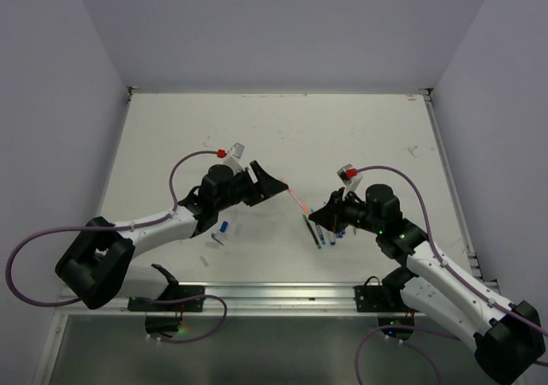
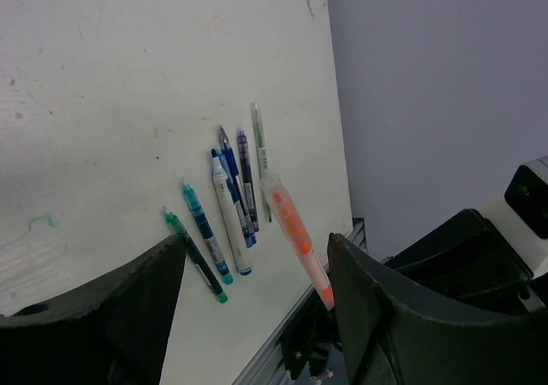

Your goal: Open the pen caps

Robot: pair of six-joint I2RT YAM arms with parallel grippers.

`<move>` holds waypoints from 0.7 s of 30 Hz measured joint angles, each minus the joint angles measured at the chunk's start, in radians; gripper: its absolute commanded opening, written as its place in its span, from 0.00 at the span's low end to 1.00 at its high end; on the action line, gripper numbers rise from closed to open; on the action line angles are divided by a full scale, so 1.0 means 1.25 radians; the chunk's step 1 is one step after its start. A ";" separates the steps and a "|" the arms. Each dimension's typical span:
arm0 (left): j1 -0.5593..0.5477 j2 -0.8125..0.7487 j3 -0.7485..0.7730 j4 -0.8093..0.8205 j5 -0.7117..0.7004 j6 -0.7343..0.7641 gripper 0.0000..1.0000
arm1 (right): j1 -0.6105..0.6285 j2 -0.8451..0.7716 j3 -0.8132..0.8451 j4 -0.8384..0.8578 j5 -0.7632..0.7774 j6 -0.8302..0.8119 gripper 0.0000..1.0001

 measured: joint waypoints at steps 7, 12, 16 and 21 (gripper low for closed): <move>0.000 0.059 0.030 0.067 0.022 -0.043 0.69 | 0.000 -0.002 0.000 -0.002 -0.001 0.000 0.00; 0.000 0.089 0.048 0.100 0.028 -0.060 0.67 | 0.000 -0.003 0.000 -0.006 -0.003 -0.001 0.00; 0.000 0.114 0.055 0.116 0.034 -0.060 0.53 | 0.000 -0.003 0.000 -0.009 -0.004 -0.002 0.00; 0.000 0.120 0.055 0.129 0.043 -0.060 0.15 | 0.000 -0.003 0.000 -0.010 -0.004 -0.004 0.00</move>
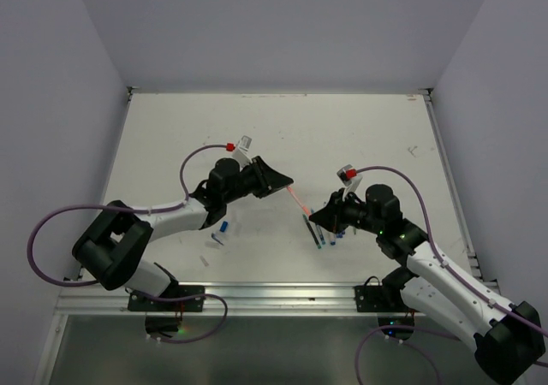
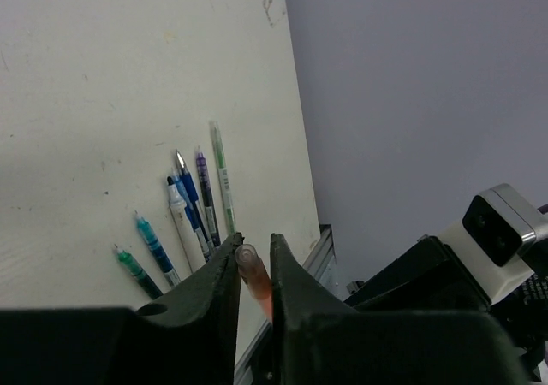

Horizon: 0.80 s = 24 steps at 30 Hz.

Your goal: Open the pen caps

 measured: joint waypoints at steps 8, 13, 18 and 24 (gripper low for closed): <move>-0.001 0.000 0.000 0.052 0.024 -0.011 0.00 | 0.004 0.021 0.014 -0.023 -0.002 -0.017 0.19; -0.001 -0.003 -0.002 0.054 0.028 0.016 0.00 | 0.004 0.066 0.070 -0.049 0.002 -0.031 0.57; -0.001 -0.011 -0.009 0.047 0.030 0.036 0.00 | 0.004 0.141 0.140 -0.053 0.005 -0.044 0.99; -0.001 -0.028 -0.013 0.039 0.031 0.049 0.00 | 0.005 0.190 0.163 -0.055 0.005 -0.038 0.99</move>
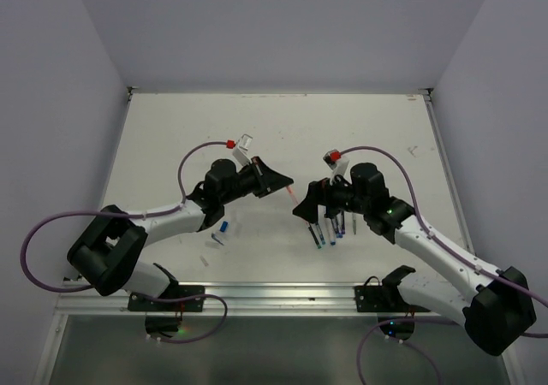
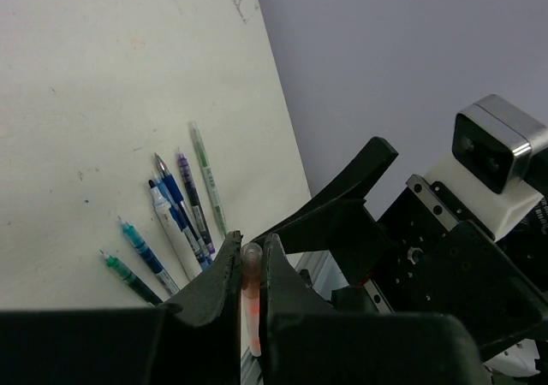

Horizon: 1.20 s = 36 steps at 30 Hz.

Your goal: Open the pen caps

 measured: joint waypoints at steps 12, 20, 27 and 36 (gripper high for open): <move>0.000 -0.008 -0.002 0.001 0.006 0.000 0.00 | 0.043 0.083 0.021 0.020 -0.007 0.013 0.50; 0.000 -0.008 -0.002 0.001 0.012 0.001 0.00 | 0.057 0.122 0.035 0.038 -0.007 0.020 0.35; 0.000 -0.009 -0.013 0.000 0.016 0.009 0.00 | 0.057 0.138 0.048 0.041 -0.002 0.013 0.07; 0.000 -0.029 -0.013 -0.053 0.013 0.054 0.68 | 0.064 0.164 0.056 0.050 -0.014 0.020 0.00</move>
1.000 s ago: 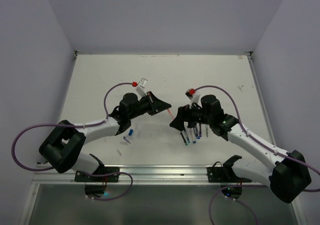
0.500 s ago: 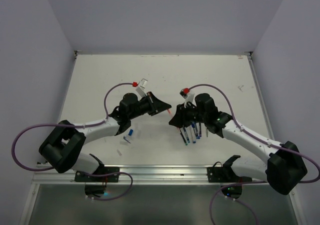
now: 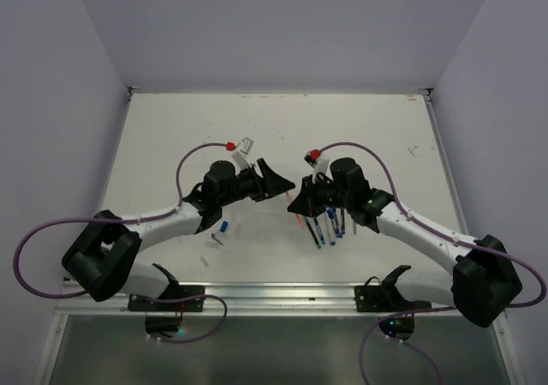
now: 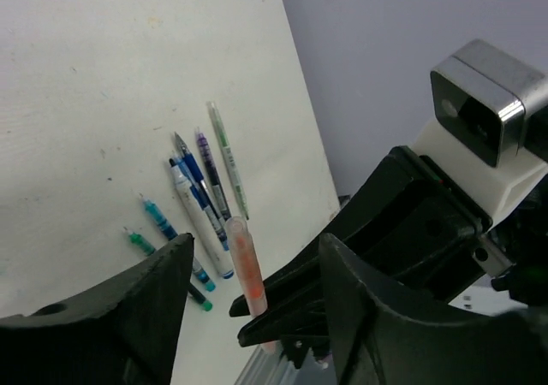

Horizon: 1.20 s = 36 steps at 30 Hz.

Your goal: Open the pen caps

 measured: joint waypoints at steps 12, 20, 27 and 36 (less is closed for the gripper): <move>0.000 -0.144 0.022 -0.164 -0.089 0.090 0.75 | 0.000 0.001 -0.005 0.021 0.024 0.025 0.00; 0.000 -0.272 -0.066 -0.178 -0.120 0.115 0.65 | 0.000 0.002 -0.006 0.021 0.120 0.078 0.00; -0.031 -0.296 -0.181 -0.121 -0.112 0.112 0.57 | 0.000 0.032 0.014 0.023 0.183 0.149 0.00; -0.091 -0.195 -0.202 0.053 -0.074 0.077 0.66 | 0.000 0.036 0.015 0.114 0.171 0.247 0.00</move>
